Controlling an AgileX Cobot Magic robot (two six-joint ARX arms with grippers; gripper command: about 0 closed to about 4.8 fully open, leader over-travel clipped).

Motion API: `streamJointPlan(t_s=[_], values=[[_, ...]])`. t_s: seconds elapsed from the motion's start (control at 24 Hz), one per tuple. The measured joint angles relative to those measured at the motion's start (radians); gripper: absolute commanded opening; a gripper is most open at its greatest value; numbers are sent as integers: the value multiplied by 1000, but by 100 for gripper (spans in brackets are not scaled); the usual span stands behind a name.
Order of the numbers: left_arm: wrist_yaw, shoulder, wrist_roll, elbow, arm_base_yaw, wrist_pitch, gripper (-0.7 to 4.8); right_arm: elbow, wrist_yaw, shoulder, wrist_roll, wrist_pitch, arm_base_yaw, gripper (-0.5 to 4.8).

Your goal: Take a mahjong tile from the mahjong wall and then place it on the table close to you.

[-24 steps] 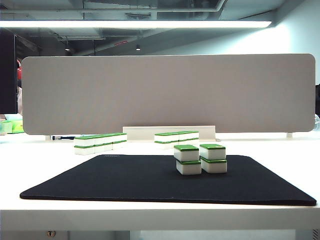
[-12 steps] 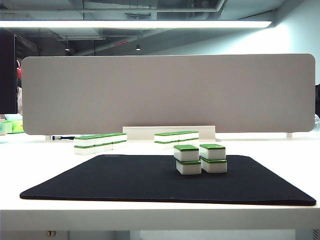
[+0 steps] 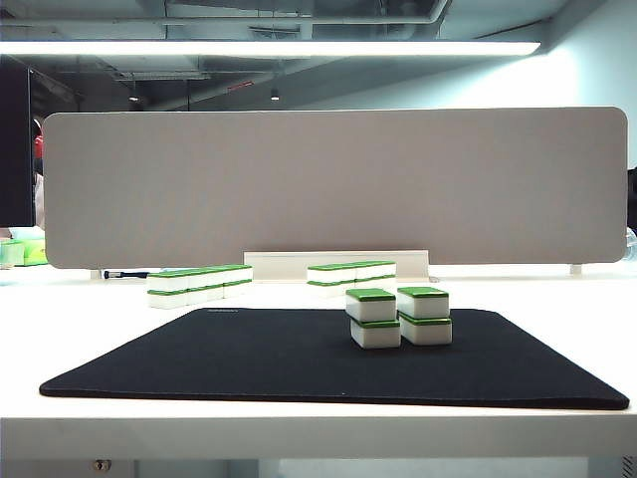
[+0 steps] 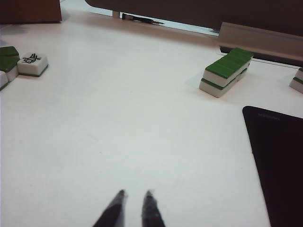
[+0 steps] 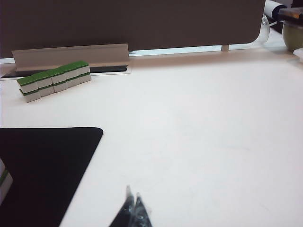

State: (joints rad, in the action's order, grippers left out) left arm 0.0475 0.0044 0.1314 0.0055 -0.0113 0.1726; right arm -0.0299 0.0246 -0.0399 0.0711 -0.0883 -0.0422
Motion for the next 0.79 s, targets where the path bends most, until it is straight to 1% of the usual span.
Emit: streamJointPlan(t_s=[0.46,0.67,0.79], values=[[0,0,0,0,0,0,49,22,1,32,7,-14,0,-1],[0,0,0,0,0,0,49,22,1,34,7,-92,1,-1],[0,0,0,0,0,0,49,22,1,34,6,-99,3,-1]])
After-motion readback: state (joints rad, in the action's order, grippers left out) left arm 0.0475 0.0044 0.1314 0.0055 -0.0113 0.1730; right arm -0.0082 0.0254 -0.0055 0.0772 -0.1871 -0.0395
